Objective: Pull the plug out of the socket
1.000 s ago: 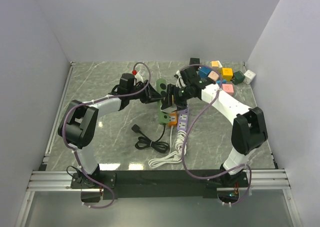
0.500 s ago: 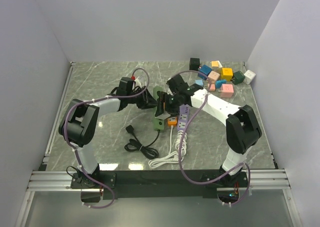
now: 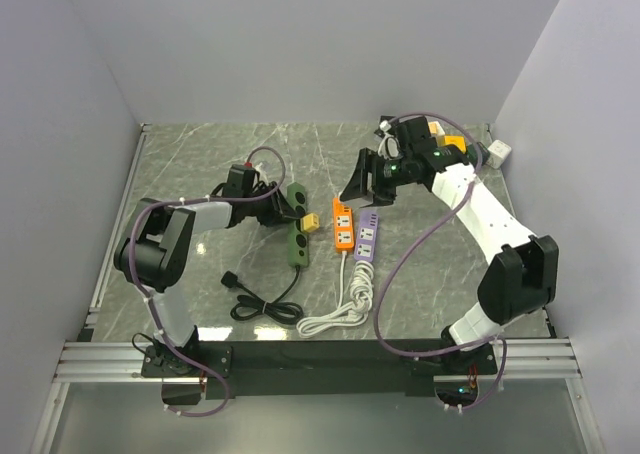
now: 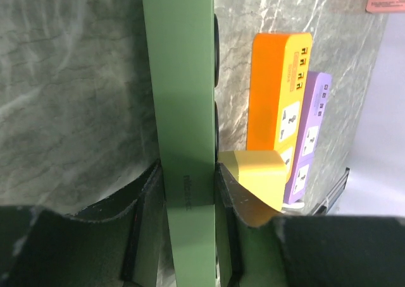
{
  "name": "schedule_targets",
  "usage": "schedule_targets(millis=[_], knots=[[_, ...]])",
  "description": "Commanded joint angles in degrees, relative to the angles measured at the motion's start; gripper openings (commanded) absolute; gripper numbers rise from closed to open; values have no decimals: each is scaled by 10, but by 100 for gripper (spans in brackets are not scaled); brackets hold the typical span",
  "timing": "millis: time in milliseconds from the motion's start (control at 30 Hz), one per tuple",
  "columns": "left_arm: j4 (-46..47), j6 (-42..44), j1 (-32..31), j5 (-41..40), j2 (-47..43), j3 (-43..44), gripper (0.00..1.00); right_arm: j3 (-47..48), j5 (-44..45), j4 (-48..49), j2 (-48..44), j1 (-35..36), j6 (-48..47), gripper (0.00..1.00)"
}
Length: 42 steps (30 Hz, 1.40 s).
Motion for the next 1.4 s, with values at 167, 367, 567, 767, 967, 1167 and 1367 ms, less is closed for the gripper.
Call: schedule_targets(millis=[167,367,567,767,967,1167,1367], knots=[[19,18,-6,17,-13,8,0,25,209,106,52,-99,111,0],[16,14,-6,30,-31,-1,1,166,299,119,190,-182,180,0],[2,12,-6,25,-51,-4,0,251,263,156,298,-263,260,0],[-21,21,-6,18,-51,13,1,406,219,108,410,-286,260,43],[-17,12,-6,29,-37,29,0,427,208,97,407,-302,267,79],[-6,8,-5,33,-28,33,1,296,206,108,253,-312,230,88],[-5,9,-5,38,-24,39,1,170,142,115,130,-281,134,88]])
